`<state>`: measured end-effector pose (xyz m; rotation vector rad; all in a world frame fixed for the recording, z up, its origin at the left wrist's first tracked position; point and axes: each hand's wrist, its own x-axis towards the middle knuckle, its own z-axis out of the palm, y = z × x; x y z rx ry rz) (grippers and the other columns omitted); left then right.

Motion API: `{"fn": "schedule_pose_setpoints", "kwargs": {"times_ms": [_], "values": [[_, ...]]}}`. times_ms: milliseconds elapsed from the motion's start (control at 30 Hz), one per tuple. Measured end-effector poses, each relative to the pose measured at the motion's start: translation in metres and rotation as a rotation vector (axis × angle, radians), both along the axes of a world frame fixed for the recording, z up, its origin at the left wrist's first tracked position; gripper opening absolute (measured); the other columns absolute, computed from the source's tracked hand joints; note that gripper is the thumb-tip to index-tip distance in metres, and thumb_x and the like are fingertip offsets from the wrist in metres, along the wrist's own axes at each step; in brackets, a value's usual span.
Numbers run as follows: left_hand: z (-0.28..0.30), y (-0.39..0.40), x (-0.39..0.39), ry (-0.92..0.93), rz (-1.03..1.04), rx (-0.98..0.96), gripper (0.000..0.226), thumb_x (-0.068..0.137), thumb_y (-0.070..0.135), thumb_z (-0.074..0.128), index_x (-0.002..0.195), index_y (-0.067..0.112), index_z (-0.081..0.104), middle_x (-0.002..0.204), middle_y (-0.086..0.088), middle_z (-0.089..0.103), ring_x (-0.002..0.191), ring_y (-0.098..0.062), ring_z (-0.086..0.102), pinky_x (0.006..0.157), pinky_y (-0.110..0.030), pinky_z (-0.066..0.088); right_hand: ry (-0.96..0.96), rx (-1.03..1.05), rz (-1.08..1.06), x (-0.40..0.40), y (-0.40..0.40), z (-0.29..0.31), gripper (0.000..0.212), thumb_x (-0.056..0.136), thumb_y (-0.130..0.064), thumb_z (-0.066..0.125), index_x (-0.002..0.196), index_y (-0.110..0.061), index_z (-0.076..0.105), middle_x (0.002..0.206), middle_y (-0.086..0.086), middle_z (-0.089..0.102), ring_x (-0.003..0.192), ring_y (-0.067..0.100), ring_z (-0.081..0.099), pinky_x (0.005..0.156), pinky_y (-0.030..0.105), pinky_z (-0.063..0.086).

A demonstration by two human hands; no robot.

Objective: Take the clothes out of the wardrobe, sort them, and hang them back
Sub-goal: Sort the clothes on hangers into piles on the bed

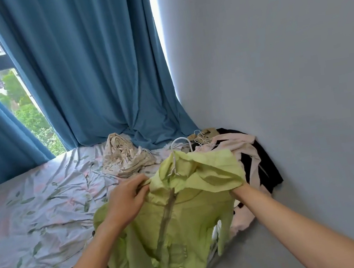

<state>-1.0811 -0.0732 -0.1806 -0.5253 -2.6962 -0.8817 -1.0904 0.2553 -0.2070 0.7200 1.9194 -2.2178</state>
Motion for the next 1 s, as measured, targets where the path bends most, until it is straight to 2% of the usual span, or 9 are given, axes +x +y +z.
{"fn": "schedule_pose_setpoints", "kwargs": {"times_ms": [167, 267, 367, 433, 533, 633, 767, 867, 1000], "values": [[-0.007, 0.035, -0.005, -0.056, -0.070, 0.013, 0.019, 0.097, 0.021, 0.071, 0.090, 0.037, 0.066, 0.081, 0.024, 0.066, 0.082, 0.005, 0.060, 0.063, -0.025, 0.044, -0.129, -0.062, -0.085, -0.013, 0.040, -0.009, 0.022, 0.113, -0.018, 0.037, 0.105, -0.013, 0.057, 0.097, 0.011, 0.058, 0.082, 0.020, 0.052, 0.070, 0.030, 0.044], [-0.013, 0.062, -0.014, -0.098, -0.118, 0.036, 0.017, 0.097, 0.021, 0.071, 0.089, 0.035, 0.066, 0.081, 0.019, 0.068, 0.076, -0.003, 0.063, 0.064, -0.036, 0.052, -0.161, 0.055, 0.079, -0.007, 0.067, -0.011, 0.023, 0.109, -0.024, 0.053, 0.122, -0.010, 0.064, 0.121, 0.018, 0.066, 0.090, 0.022, 0.060, 0.077, 0.034, 0.052], [-0.021, 0.095, -0.024, -0.139, -0.159, 0.049, 0.006, 0.095, 0.035, 0.065, 0.090, 0.032, 0.067, 0.082, 0.013, 0.069, 0.075, -0.007, 0.064, 0.068, -0.045, 0.055, -0.231, 0.179, 0.317, -0.001, 0.096, -0.008, 0.020, 0.100, -0.034, 0.067, 0.108, -0.016, 0.071, 0.108, 0.013, 0.072, 0.093, 0.027, 0.068, 0.085, 0.041, 0.058], [-0.027, 0.118, -0.030, -0.155, -0.173, 0.063, 0.014, 0.093, 0.043, 0.060, 0.091, 0.032, 0.068, 0.082, 0.011, 0.069, 0.074, -0.008, 0.064, 0.068, -0.046, 0.054, -0.156, 0.090, 0.375, 0.003, 0.124, -0.010, 0.031, 0.095, -0.035, 0.073, 0.119, -0.015, 0.072, 0.119, 0.015, 0.074, 0.108, 0.034, 0.070, 0.098, 0.048, 0.058], [-0.036, 0.152, -0.037, -0.191, -0.177, 0.095, 0.021, 0.092, 0.046, 0.060, 0.088, 0.027, 0.068, 0.078, 0.006, 0.066, 0.072, -0.016, 0.063, 0.067, -0.051, 0.052, -0.065, -0.143, 0.317, 0.008, 0.175, -0.009, 0.039, 0.100, -0.040, 0.059, 0.132, -0.020, 0.068, 0.125, 0.013, 0.071, 0.106, 0.035, 0.070, 0.098, 0.049, 0.055], [-0.043, 0.192, -0.041, -0.216, -0.172, 0.115, 0.017, 0.090, 0.042, 0.062, 0.085, 0.026, 0.067, 0.074, 0.004, 0.065, 0.072, -0.020, 0.062, 0.068, -0.049, 0.051, -0.078, -0.165, 0.268, 0.006, 0.221, -0.015, 0.059, 0.098, -0.075, 0.041, 0.135, -0.036, 0.066, 0.121, 0.017, 0.069, 0.109, 0.045, 0.067, 0.094, 0.051, 0.054], [-0.047, 0.253, -0.043, -0.246, -0.160, 0.133, 0.009, 0.089, 0.039, 0.064, 0.084, 0.032, 0.068, 0.075, 0.007, 0.066, 0.072, -0.019, 0.062, 0.068, -0.042, 0.049, -0.017, 0.056, 0.296, 0.002, 0.262, -0.020, 0.039, 0.091, -0.074, 0.048, 0.116, -0.053, 0.070, 0.128, 0.017, 0.068, 0.108, 0.045, 0.069, 0.097, 0.051, 0.054], [-0.054, 0.291, -0.046, -0.247, -0.114, 0.168, 0.008, 0.089, 0.040, 0.065, 0.083, 0.034, 0.067, 0.071, 0.007, 0.064, 0.069, -0.017, 0.059, 0.067, -0.042, 0.049, 0.141, 0.295, 0.282, 0.002, 0.297, -0.026, 0.022, 0.095, -0.052, 0.064, 0.110, -0.039, 0.071, 0.106, 0.006, 0.073, 0.097, 0.019, 0.067, 0.083, 0.034, 0.050], [-0.059, 0.338, -0.058, -0.310, -0.029, 0.238, 0.018, 0.096, 0.020, 0.072, 0.084, 0.033, 0.068, 0.073, 0.009, 0.066, 0.072, -0.015, 0.059, 0.070, -0.042, 0.047, 0.259, 0.740, 0.291, -0.004, 0.347, -0.033, 0.042, 0.076, -0.070, 0.069, 0.103, -0.038, 0.063, 0.079, -0.009, 0.060, 0.073, 0.008, 0.056, 0.072, 0.036, 0.046]]}}
